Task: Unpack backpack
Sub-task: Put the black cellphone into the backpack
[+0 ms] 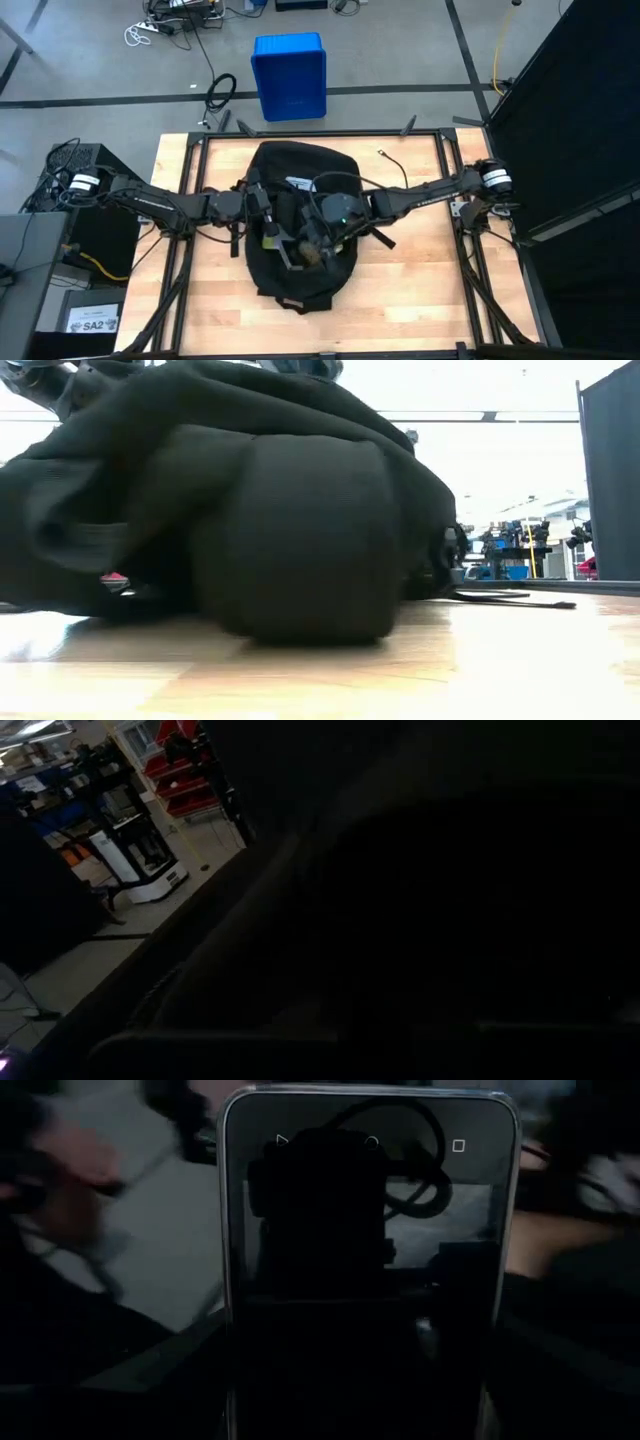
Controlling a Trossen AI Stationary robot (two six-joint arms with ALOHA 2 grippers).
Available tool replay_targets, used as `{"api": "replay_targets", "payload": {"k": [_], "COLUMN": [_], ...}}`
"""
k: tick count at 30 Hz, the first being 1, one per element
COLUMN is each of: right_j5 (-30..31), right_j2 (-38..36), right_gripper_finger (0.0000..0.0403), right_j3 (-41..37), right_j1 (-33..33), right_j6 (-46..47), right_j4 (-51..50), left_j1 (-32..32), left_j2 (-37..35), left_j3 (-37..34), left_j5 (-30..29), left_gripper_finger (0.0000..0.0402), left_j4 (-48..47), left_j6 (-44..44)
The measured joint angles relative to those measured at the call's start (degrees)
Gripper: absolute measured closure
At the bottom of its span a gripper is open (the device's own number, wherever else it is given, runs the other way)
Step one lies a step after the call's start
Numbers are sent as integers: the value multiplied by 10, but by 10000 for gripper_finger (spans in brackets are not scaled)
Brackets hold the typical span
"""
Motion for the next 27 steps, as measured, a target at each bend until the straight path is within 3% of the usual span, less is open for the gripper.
{"api": "replay_targets", "payload": {"k": [12, 20, 22, 24, 27], "right_j5": [6, -11, -9, 25, 125], "right_j2": [2, 76, 91, 98, 97], "right_gripper_finger": [76, 76, 76, 76, 76], "right_j3": [16, 13, 13, 13, 13], "right_j1": [23, -3, -13, -25, -39], "right_j6": [-14, 12, 18, 22, 25], "right_j4": [31, 48, 12, -32, -105], "left_j1": [2, 1, 1, 1, 2], "left_j2": [0, 12, 16, 18, 18], "left_j3": [0, 0, 0, 0, 0], "left_j5": [-3, -2, -2, -3, -5], "left_gripper_finger": [402, 402, 402, 402, 402], "left_j4": [0, 30, 35, 43, 46], "left_j6": [-9, -10, -9, -7, -3]}}
